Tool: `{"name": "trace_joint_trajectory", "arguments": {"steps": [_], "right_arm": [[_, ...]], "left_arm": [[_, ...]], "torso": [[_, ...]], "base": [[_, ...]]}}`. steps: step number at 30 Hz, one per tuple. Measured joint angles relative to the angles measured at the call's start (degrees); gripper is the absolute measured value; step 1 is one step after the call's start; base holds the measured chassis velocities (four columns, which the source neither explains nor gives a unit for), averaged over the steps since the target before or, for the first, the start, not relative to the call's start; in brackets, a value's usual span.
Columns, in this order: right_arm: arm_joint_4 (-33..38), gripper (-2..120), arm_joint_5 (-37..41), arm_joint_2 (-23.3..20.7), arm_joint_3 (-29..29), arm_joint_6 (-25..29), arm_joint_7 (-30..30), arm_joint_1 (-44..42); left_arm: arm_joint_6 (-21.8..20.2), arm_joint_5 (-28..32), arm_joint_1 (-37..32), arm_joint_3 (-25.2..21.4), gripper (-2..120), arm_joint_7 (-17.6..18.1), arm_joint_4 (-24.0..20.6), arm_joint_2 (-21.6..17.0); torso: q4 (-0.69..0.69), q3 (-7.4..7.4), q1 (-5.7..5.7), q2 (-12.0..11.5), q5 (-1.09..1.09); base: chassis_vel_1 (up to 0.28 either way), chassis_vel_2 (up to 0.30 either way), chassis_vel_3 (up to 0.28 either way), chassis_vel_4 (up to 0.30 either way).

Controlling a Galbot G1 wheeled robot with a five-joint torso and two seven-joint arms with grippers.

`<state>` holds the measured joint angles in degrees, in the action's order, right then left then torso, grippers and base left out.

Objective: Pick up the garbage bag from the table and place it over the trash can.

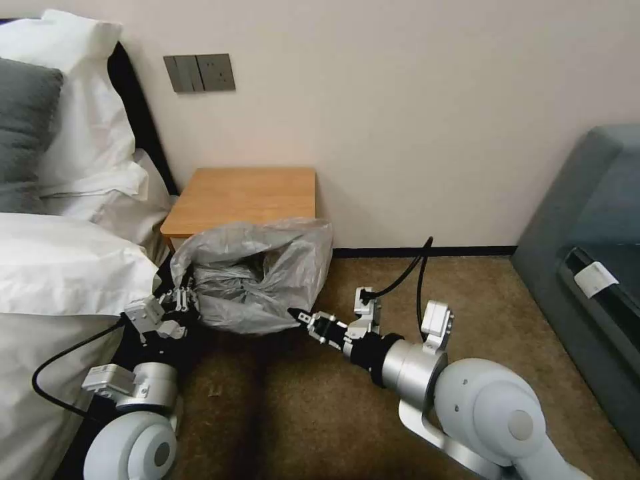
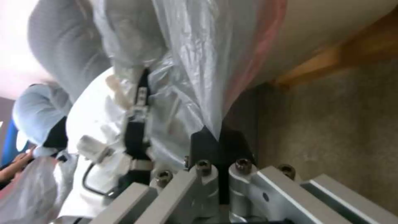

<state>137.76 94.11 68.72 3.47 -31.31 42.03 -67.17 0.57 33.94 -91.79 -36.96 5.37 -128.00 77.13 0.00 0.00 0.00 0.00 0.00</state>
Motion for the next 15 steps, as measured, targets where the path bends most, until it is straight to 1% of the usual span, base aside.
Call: {"name": "trace_joint_trajectory", "arguments": {"steps": [8, 11, 15], "right_arm": [[-2.9, 0, -3.1, 0.0, 0.6, -0.4, -0.8, -0.1], [-4.1, 0, -6.2, 0.1, 0.7, -0.5, -2.2, -0.2], [-3.8, 0, -7.0, -0.2, 1.1, -1.5, -4.1, -0.3]], "left_arm": [[-0.8, 1.5, -0.6, -0.7, 9, 0.0, -0.7, 0.0], [-0.9, 1.9, -0.9, -1.1, 9, 0.0, -0.9, 0.1], [-0.9, 2.1, -1.0, -1.4, 9, 0.0, -0.9, 0.1]], "torso": [[0.00, 0.00, -0.01, 0.0, -0.01], [0.01, 0.00, 0.00, 0.0, 0.00], [0.01, 0.00, 0.00, 0.0, 0.00]], "base": [[0.000, 0.000, 0.000, 0.000], [0.000, 0.000, 0.000, 0.000], [0.000, 0.000, 0.000, 0.000]]}}
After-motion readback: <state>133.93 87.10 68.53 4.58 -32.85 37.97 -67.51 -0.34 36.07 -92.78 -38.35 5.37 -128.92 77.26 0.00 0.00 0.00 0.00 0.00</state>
